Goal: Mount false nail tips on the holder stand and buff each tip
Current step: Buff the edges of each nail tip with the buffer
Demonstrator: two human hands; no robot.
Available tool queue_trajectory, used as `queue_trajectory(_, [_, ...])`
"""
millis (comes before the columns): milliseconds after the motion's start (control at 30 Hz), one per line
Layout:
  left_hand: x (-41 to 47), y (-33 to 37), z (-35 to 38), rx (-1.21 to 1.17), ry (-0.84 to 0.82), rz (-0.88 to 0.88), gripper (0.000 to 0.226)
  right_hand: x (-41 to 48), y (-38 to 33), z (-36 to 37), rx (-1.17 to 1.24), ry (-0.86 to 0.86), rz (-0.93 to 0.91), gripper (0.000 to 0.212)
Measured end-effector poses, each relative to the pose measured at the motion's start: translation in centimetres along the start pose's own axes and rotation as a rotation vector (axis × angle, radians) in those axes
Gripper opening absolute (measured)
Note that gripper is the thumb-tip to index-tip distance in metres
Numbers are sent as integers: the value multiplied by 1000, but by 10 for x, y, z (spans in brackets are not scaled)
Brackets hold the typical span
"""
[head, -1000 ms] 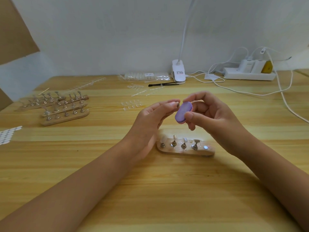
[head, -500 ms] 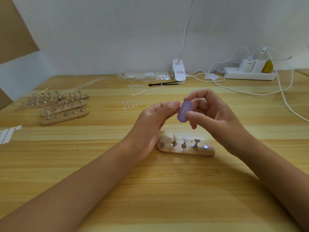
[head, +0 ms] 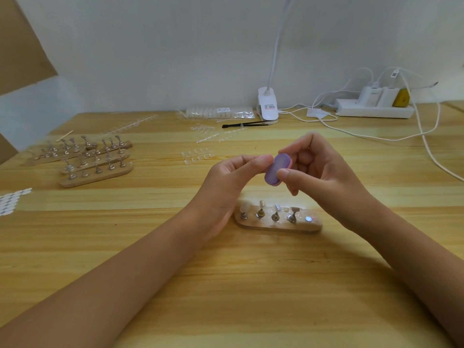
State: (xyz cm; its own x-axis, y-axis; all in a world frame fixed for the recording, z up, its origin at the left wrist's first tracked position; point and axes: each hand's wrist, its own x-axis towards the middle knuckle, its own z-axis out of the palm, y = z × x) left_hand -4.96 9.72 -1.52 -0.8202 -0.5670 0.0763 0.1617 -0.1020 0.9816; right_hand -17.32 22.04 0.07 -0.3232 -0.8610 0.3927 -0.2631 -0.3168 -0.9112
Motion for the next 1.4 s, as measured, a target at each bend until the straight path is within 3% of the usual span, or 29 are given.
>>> queue_trajectory(633, [-3,2,1,25,0,30,46,1,-4,-2,13,-4,51,24])
queue_trajectory(1000, [-3,1,0,46,7,22,43,1,-3,-1,3,43,76,14])
queue_trajectory(1167, [-3,1,1,62,14,19,45,0,-4,0,-16,-12,116,18])
queue_trajectory(1300, [-3,2,1,52,16,21,42,1,-6,-1,23,65,75,14])
queue_trajectory(1400, [-3,1,0,59,21,26,36,-1,-6,1,-14,-40,121,17])
